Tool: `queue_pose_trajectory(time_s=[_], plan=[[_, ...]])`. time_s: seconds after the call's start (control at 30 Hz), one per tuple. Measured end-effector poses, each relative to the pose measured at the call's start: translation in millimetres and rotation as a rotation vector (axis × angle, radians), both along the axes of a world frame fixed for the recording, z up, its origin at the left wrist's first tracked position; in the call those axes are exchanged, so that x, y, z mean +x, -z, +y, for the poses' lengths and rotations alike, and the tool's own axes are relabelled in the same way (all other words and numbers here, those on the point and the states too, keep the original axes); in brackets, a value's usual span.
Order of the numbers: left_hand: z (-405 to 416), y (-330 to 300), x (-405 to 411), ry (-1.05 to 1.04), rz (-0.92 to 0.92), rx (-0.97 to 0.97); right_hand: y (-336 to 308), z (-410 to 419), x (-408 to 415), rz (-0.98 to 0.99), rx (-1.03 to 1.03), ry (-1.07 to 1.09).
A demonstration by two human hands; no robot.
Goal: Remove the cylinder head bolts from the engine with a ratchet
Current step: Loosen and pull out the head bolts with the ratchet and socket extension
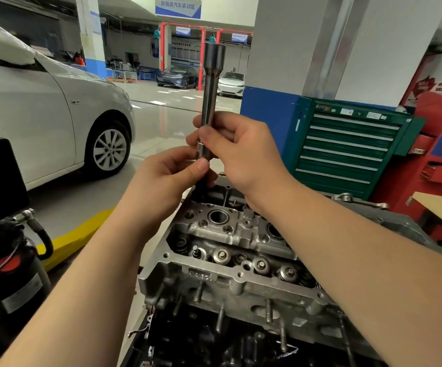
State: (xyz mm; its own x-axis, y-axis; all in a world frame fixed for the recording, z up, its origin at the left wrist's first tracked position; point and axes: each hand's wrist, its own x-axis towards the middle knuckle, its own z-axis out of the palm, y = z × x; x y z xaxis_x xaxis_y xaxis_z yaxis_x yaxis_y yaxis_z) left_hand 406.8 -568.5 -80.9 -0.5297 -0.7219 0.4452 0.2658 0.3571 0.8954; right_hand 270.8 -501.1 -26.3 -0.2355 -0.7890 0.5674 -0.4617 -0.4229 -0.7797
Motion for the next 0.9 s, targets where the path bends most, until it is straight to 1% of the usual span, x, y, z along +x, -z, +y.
queue_pose_trajectory(time_s=[0.1,0.2,0.27,0.4,0.57,0.67,0.73,0.83,0.9], plan=[[6.8,-2.1,-4.2,-0.06,0.023,-0.002,-1.6,-2.0,2.5,-0.057,-0.002,0.043],[9.4,-5.9,-7.9,-0.261,0.014,-0.136,4.3,-6.6,8.1,-0.028,-0.098,0.209],[8.8,-8.1,-8.8,-0.32,0.002,-0.194,9.1,-7.4,7.2,-0.022,-0.134,0.242],[8.0,-9.3,-10.6,-0.254,0.001,-0.154,-5.2,-0.4,0.0,-0.094,-0.076,0.089],[5.5,-9.7,-5.7,-0.143,0.019,-0.071,-38.3,2.1,-4.2,0.013,0.017,-0.125],[5.7,-9.5,-5.6,-0.117,0.018,-0.056,-58.1,2.2,-12.9,0.056,0.126,-0.165],[7.9,-10.5,-8.2,-0.143,0.023,-0.067,-70.2,1.6,-16.9,0.109,0.181,-0.166],[9.9,-11.7,-11.4,-0.199,0.074,-0.067,-78.0,0.4,-17.4,0.214,0.203,-0.148],[10.1,-11.7,-12.3,-0.208,0.081,-0.083,-83.5,-3.3,-15.2,0.238,0.202,-0.178]])
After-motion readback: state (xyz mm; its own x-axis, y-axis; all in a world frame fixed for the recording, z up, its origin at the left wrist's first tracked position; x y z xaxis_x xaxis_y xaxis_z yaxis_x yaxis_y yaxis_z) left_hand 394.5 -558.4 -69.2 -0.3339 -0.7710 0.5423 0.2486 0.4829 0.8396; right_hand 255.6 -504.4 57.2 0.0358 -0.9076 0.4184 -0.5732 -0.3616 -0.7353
